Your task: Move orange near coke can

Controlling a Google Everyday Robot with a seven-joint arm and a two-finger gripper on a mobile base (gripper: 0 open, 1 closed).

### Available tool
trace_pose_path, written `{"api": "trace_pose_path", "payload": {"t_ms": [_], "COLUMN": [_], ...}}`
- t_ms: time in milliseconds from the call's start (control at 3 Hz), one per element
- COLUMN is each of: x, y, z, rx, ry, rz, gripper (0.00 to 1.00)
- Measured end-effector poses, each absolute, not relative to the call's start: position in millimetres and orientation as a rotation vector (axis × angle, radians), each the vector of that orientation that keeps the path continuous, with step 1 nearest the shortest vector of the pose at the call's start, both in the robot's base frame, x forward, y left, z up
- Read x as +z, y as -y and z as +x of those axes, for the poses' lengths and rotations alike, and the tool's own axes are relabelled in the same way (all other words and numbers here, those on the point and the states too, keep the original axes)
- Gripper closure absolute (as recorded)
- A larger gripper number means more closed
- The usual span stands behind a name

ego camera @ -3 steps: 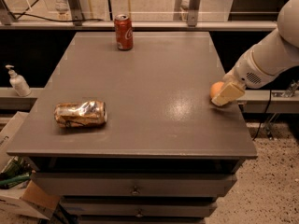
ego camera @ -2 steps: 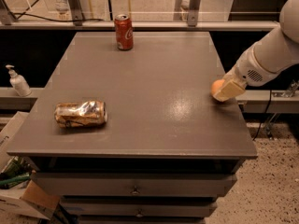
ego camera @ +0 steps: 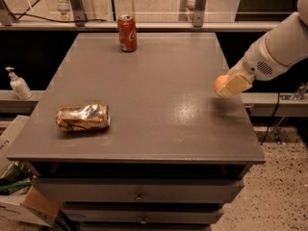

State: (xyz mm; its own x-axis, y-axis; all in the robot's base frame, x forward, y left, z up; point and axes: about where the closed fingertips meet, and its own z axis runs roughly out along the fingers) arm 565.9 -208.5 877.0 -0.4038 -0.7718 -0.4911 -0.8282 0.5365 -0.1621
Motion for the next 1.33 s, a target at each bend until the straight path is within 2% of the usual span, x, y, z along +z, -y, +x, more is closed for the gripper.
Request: {"api": "trace_pose_path", "payload": {"t_ms": [333, 1000, 1333], "x": [877, 897, 906], "y": [208, 175, 132], "z": [566, 589, 628], "rx": [0.145, 0.196, 0.286], "ry": [-2.261, -2.136, -2.066], "rz": [-1.294, -1.227, -1.142], "gripper": [1.00, 1.00, 1.00]}}
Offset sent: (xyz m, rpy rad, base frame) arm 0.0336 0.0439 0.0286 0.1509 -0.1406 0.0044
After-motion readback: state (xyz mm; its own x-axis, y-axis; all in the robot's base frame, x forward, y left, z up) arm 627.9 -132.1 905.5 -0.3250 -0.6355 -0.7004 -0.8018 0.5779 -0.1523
